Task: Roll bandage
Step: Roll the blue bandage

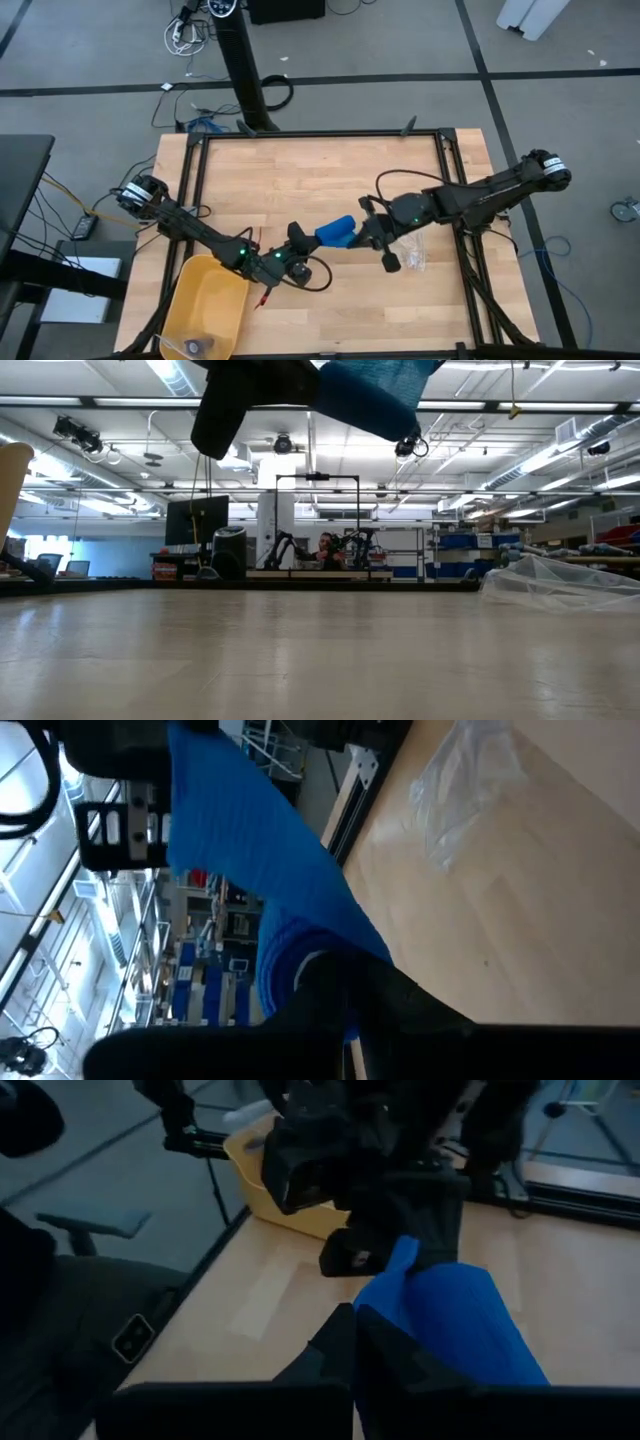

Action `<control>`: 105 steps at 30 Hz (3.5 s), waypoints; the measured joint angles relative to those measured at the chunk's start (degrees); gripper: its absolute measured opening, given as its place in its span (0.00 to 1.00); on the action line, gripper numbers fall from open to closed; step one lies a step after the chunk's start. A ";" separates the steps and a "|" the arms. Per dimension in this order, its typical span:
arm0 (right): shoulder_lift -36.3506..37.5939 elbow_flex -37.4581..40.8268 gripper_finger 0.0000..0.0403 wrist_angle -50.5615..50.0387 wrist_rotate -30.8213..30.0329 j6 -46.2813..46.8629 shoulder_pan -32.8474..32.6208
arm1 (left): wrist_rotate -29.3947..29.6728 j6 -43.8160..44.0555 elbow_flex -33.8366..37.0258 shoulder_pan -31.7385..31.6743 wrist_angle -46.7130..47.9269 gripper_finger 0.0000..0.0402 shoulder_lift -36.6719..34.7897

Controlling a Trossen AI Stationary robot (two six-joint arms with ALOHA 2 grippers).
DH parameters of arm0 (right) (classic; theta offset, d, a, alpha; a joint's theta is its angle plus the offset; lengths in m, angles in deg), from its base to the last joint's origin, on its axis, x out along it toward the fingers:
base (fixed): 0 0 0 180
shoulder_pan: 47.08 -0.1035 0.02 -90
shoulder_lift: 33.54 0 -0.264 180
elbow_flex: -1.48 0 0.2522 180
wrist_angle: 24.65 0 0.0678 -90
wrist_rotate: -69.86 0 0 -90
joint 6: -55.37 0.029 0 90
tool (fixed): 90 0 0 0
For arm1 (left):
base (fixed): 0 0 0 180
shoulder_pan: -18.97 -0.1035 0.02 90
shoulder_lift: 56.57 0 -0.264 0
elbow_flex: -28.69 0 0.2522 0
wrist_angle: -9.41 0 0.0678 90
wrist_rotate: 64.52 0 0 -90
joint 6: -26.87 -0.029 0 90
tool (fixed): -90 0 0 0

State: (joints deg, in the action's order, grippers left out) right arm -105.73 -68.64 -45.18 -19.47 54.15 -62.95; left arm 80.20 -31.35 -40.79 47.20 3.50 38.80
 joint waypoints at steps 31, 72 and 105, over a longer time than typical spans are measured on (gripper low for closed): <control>-5.50 -0.02 0.22 2.16 5.38 -0.12 8.95 | -4.03 -6.19 0.09 2.71 -6.81 0.03 -0.02; -4.61 -0.02 0.31 3.94 5.49 0.16 5.44 | -4.02 -6.25 0.00 2.49 -4.78 0.04 -0.02; -0.77 -0.02 0.00 1.64 0.60 -3.97 6.22 | -3.32 -3.35 0.00 2.52 -2.81 0.04 -0.02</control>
State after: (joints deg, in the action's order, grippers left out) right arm -106.49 -68.66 -43.53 -18.88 50.18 -56.73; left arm 76.88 -34.70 -40.79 49.72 0.69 38.78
